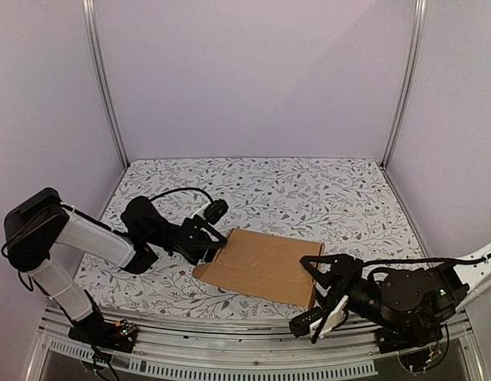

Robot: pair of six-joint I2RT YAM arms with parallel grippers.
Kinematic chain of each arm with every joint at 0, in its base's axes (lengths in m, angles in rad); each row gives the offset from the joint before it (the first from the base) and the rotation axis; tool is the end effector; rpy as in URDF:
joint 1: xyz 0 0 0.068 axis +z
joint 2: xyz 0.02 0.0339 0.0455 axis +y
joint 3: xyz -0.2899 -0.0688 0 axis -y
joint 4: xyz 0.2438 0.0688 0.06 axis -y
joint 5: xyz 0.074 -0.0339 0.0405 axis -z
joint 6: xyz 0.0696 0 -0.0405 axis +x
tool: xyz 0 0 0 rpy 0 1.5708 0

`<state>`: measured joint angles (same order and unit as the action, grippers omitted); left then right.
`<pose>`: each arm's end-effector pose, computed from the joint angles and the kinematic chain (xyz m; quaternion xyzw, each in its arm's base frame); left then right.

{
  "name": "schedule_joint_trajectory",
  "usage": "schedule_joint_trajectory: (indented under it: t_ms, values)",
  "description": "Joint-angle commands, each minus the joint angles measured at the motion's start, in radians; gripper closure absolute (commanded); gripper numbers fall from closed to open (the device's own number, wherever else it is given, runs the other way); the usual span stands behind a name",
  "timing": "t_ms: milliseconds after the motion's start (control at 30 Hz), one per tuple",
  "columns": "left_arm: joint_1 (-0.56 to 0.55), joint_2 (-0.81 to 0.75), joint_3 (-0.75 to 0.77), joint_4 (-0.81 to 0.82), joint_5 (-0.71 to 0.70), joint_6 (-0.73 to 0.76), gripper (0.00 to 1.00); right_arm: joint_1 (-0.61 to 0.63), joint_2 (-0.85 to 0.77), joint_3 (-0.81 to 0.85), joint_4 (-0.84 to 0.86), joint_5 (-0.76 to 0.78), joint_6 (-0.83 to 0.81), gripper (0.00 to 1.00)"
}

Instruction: Fold the paper box

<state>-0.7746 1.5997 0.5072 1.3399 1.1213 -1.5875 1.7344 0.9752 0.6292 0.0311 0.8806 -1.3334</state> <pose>0.1669 -0.2511 0.2400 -0.1796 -0.6438 0.7422 0.0484 0.0172 0.2254 0.2906 -0.7223 0.2772 -0.2322 0.5895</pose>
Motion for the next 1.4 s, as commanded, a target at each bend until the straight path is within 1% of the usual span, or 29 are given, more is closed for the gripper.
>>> schedule_joint_trajectory:
  t_ms: [0, 100, 200, 300, 367, 433, 500, 567, 667, 800, 867, 967, 1133, 1267, 1367]
  values:
    - [0.004, 0.024, 0.043, 0.168, -0.029, -0.008, 0.0, 0.007, -0.014, 0.065, -0.16, 0.053, 0.255, 0.64]
    - [0.014, 0.016, 0.066, 0.094, -0.036, 0.029, 0.01, 0.008, -0.001, 0.089, -0.255, 0.077, 0.395, 0.64]
    - [0.026, -0.008, 0.084, -0.145, -0.038, 0.188, 0.0, 0.008, 0.002, 0.105, -0.329, 0.1, 0.537, 0.64]
    - [0.046, -0.043, 0.093, -0.375, -0.089, 0.339, 0.0, 0.008, -0.005, 0.122, -0.417, 0.095, 0.679, 0.65]
    - [0.066, -0.081, 0.105, -0.523, -0.141, 0.436, 0.0, 0.008, -0.006, 0.137, -0.472, 0.092, 0.761, 0.65]
    - [0.077, -0.136, 0.133, -0.712, -0.198, 0.554, 0.01, 0.008, -0.006, 0.155, -0.519, 0.086, 0.859, 0.65]
    - [0.08, -0.194, 0.18, -0.932, -0.291, 0.688, 0.0, 0.007, -0.004, 0.166, -0.549, 0.078, 0.934, 0.65]
    - [0.08, -0.249, 0.225, -1.102, -0.376, 0.793, 0.0, 0.002, -0.004, 0.165, -0.558, 0.061, 1.002, 0.64]
    - [0.082, -0.324, 0.271, -1.261, -0.481, 0.885, 0.0, -0.024, 0.0, 0.158, -0.567, 0.024, 1.093, 0.64]
    - [0.084, -0.406, 0.327, -1.456, -0.617, 0.995, 0.0, -0.101, 0.003, 0.125, -0.519, -0.097, 1.174, 0.65]
    - [0.086, -0.443, 0.339, -1.497, -0.672, 1.023, 0.0, -0.153, 0.011, 0.114, -0.479, -0.171, 1.19, 0.64]
    - [0.09, -0.493, 0.335, -1.509, -0.697, 1.052, 0.01, -0.252, 0.025, 0.103, -0.41, -0.325, 1.206, 0.65]
    - [0.09, -0.568, 0.285, -1.491, -0.686, 1.084, 0.01, -0.425, 0.062, 0.085, -0.322, -0.658, 1.215, 0.64]
    - [0.09, -0.616, 0.224, -1.476, -0.694, 1.089, 0.01, -0.542, 0.135, 0.092, -0.272, -0.933, 1.197, 0.64]
    - [0.09, -0.636, 0.189, -1.485, -0.716, 1.082, 0.01, -0.609, 0.194, 0.102, -0.231, -1.066, 1.181, 0.65]
